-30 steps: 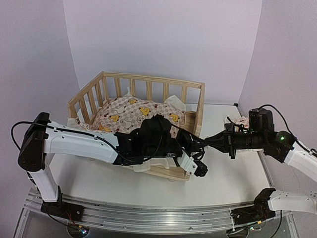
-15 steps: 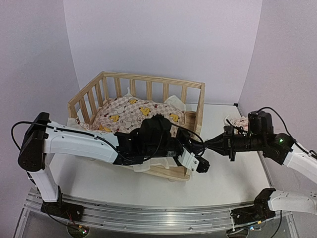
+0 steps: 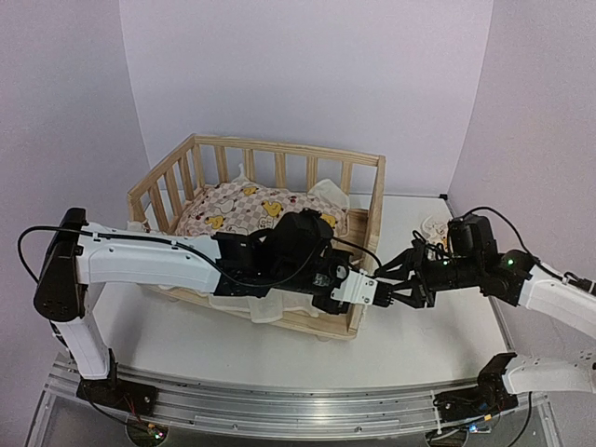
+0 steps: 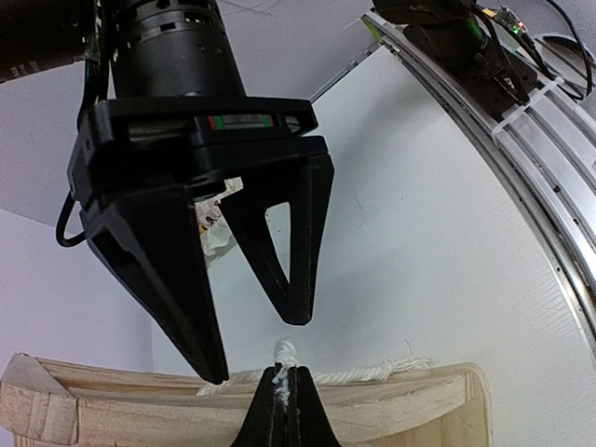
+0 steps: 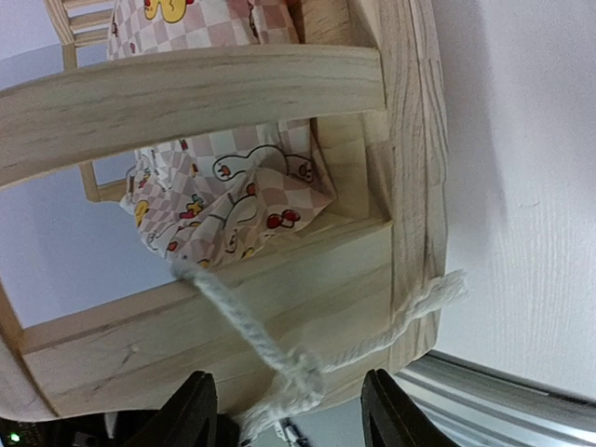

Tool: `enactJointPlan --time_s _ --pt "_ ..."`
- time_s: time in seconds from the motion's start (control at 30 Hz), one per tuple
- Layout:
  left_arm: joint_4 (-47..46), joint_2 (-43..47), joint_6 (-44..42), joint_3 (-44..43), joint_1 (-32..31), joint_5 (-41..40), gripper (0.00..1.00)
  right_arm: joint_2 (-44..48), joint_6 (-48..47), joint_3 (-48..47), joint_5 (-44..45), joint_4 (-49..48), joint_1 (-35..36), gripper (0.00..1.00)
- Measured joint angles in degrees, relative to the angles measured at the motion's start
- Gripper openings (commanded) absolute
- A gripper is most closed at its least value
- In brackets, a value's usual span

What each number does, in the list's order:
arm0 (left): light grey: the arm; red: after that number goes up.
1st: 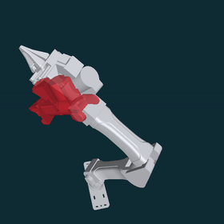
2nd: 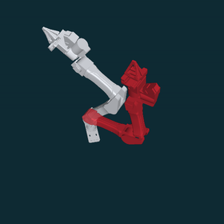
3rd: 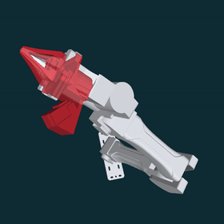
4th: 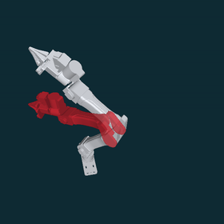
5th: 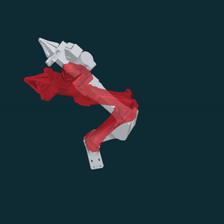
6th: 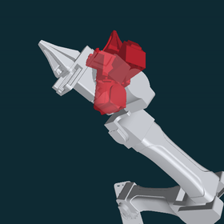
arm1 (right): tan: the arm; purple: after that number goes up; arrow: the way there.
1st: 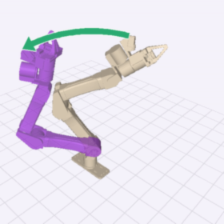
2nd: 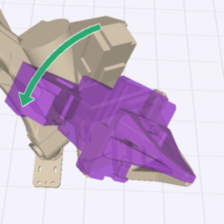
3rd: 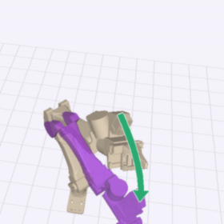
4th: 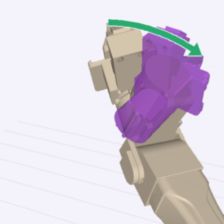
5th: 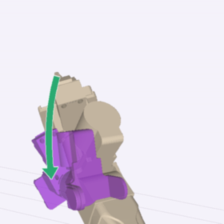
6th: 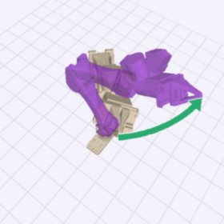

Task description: Set up the pet bed

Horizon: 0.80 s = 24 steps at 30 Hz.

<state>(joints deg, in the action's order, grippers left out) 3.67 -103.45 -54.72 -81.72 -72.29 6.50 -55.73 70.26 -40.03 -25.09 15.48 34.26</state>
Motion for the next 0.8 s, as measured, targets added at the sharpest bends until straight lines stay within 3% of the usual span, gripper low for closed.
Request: enactJointPlan --time_s 0.47,0.8 --pt "3.0 0.4 3.5 -0.8 0.1 0.0 0.0 -4.7 -16.6 2.1 -2.9 -8.7 -1.2 0.35" --pt "4.4 0.4 3.8 -2.3 0.3 -0.3 0.0 -7.2 -20.0 5.1 -7.4 -20.3 -1.5 0.03"
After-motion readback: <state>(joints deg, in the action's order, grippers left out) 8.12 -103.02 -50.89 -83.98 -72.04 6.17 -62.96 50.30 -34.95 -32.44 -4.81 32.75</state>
